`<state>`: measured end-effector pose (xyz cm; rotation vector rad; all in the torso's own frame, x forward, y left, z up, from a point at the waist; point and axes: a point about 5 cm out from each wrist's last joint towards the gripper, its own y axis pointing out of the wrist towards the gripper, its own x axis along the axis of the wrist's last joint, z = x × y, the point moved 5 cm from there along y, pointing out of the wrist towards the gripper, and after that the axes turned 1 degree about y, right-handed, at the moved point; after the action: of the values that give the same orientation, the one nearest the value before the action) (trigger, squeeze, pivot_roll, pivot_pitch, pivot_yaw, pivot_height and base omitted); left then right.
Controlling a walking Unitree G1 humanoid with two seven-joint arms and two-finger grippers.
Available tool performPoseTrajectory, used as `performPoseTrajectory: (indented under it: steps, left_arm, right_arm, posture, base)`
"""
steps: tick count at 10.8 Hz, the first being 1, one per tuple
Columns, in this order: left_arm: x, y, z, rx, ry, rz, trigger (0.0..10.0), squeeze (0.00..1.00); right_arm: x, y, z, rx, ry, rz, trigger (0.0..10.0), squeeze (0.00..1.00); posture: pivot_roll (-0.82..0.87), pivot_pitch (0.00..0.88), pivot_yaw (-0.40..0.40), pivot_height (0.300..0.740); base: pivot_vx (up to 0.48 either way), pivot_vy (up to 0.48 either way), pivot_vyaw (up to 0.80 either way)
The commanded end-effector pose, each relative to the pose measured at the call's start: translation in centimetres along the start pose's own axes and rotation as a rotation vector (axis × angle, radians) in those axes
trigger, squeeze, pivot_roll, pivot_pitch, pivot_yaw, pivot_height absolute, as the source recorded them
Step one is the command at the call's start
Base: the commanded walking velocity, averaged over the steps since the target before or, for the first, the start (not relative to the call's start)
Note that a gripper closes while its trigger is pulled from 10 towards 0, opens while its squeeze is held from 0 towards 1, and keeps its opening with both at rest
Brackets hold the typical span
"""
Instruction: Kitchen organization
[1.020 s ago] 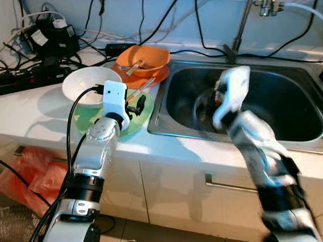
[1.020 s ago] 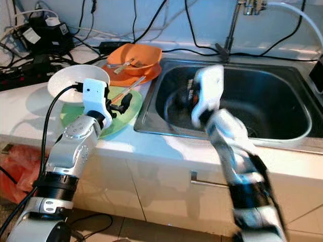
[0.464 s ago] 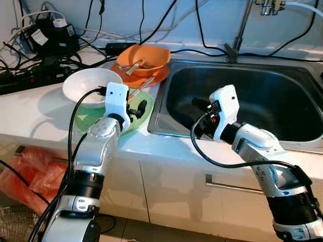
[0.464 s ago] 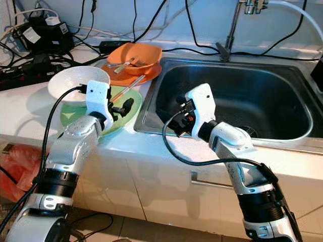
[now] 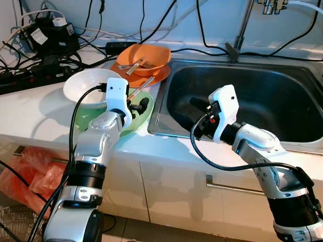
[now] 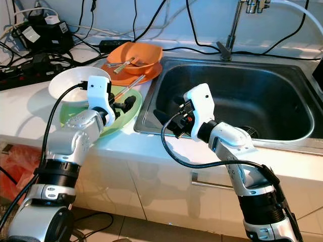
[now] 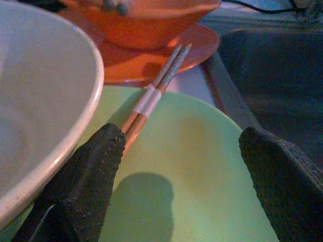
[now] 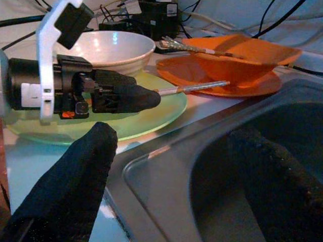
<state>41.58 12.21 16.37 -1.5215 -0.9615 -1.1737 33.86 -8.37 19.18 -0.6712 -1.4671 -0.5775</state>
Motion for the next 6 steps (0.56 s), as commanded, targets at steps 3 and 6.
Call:
performPoseTrajectory:
  steps: [3, 6]
  left_arm:
    - [0.17, 0.51, -0.03, 0.019, -0.038, 0.03, 10.0, 0.0]
    - [0.77, 0.94, 0.77, 0.068, 0.02, 0.021, 10.0, 0.0]
  right_arm:
    - [-0.15, -0.1, 1.15, 0.042, 0.011, 0.002, 10.0, 0.0]
    - [-0.29, -0.12, 1.36, 0.045, 0.017, 0.004, 10.0, 0.0]
  posture:
    - [0.03, 0.033, 0.058, 0.74]
    - [0.03, 0.034, 0.06, 0.74]
  base:
    - [0.0, 0.0, 0.0]
    - [0.0, 0.0, 0.0]
